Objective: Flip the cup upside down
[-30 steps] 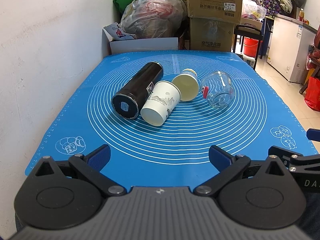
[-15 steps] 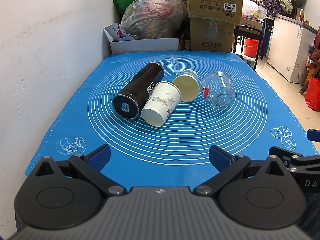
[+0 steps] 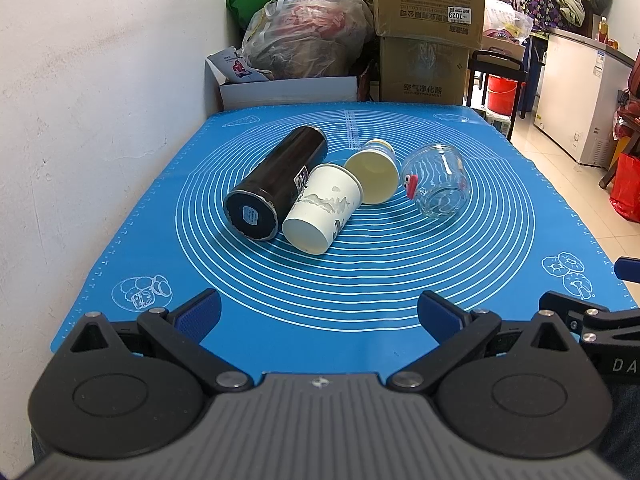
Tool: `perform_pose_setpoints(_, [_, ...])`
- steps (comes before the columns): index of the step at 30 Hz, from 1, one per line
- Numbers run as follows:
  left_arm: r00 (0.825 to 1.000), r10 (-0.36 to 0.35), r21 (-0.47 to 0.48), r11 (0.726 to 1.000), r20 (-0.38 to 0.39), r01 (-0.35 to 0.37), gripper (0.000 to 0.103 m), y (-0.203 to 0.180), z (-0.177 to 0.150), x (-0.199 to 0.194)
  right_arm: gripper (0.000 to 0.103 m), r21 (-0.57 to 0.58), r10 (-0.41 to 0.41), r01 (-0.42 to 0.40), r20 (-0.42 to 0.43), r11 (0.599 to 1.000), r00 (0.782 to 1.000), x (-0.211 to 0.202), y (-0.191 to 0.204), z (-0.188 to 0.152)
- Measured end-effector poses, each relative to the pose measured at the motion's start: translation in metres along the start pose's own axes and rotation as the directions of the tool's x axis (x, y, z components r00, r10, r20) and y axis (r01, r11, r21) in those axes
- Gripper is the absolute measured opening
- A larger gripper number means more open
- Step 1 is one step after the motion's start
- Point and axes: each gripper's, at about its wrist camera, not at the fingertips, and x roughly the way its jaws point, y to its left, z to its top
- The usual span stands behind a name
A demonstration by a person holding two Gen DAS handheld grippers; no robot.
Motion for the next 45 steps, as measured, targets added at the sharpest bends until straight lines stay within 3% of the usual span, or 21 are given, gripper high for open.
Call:
perform_pose_setpoints(16, [1.000,0.001,0.008,1.000,0.005,-0.001,0.103,0.000,0.002,0.002,0.103,0.013,0.003,-0.003,0.001,1.000,1.000,0.004,-0.002,0.006])
perform_pose_setpoints(20, [0.999,-0.007,0.035,0.999,0.047,0.005,0.103,-0.001,0.006,0.012,0.103,0.012,0.004,-0.004,0.000,1.000,1.000,0.006,-0.004,0.006])
perform_pose_setpoints(24, [0.997,-0.005,0.077,0.997,0.082,-0.001,0.103,-0.002,0.012,0.036,0.103,0.017,-0.003,0.003,0.000,1.000,1.000,0.010,-0.006,0.008])
perform_pose_setpoints(28, [0.996,-0.051,0.111,0.993,0.067,0.044,0.103,-0.001,0.021,0.066,0.103,0.034,-0.008,0.008,0.001,0.999,1.000,0.018,-0.011,0.008])
perform_pose_setpoints(35, [0.991,-0.061,0.247,0.969,0.122,0.029,0.103,-0.014,0.031,0.113,0.103,0.045,-0.017,0.018,-0.023,0.999,1.000,0.035,-0.017,0.008])
perform_pose_setpoints(38, [0.994,-0.050,0.287,0.958,0.102,0.019,0.103,-0.020,0.035,0.133,0.103,0.051,-0.019,0.021,-0.034,0.998,0.999,0.042,-0.020,0.009])
perform_pose_setpoints(42, [0.996,-0.061,0.271,0.962,0.066,0.041,0.101,-0.020,0.039,0.151,0.103,0.062,-0.022,0.025,-0.048,0.998,0.999,0.052,-0.024,0.009])
perform_pose_setpoints(43, [0.997,-0.063,0.269,0.962,0.054,0.046,0.093,-0.020,0.040,0.155,0.103,0.065,-0.023,0.026,-0.051,0.998,0.998,0.054,-0.026,0.009])
perform_pose_setpoints(45, [0.998,-0.035,0.279,0.960,0.045,0.022,0.092,-0.023,0.041,0.161,0.103,0.070,-0.025,0.029,-0.057,0.997,0.998,0.058,-0.028,0.008])
